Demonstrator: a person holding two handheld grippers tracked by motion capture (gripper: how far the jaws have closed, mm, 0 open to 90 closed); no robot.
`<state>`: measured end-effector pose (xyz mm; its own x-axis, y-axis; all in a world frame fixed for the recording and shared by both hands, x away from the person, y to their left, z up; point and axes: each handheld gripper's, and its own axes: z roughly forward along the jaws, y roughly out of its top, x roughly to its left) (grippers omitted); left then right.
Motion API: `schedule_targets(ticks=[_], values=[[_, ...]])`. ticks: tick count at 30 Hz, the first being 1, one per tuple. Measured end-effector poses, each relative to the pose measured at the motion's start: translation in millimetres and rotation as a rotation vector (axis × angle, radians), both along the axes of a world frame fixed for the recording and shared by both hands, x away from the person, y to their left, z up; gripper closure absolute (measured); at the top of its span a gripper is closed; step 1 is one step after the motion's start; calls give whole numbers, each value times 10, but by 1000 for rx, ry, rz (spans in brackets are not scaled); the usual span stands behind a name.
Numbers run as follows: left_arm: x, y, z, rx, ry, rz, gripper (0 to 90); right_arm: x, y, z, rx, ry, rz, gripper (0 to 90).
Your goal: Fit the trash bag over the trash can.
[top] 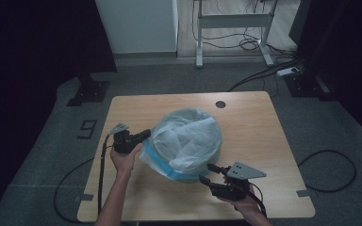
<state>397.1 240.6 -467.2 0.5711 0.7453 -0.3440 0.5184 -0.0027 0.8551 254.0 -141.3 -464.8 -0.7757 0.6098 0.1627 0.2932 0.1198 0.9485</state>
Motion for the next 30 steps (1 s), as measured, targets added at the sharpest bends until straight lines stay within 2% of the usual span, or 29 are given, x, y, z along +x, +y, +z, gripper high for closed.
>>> schedule_targets(ticks=[4,10,14,16,18,23,30], values=[[5,-10,-14,0,2,3,887,-37,127,-17,4,8,28,442],[8,-12,-13,0,2,6,888,-56,278,8,1,-4,77,461],[7,-15,-13,0,2,5,888,-41,394,3,-34,-27,103,489],[9,-20,-19,0,3,3,889,-32,443,2,-51,-34,114,524],[17,-33,-31,2,7,0,889,-22,489,2,-79,-42,124,604],[34,-58,-52,-7,11,-2,889,-3,520,-7,-131,-47,126,891],[9,-20,-22,4,7,-4,889,3,380,-98,-122,-9,161,892]])
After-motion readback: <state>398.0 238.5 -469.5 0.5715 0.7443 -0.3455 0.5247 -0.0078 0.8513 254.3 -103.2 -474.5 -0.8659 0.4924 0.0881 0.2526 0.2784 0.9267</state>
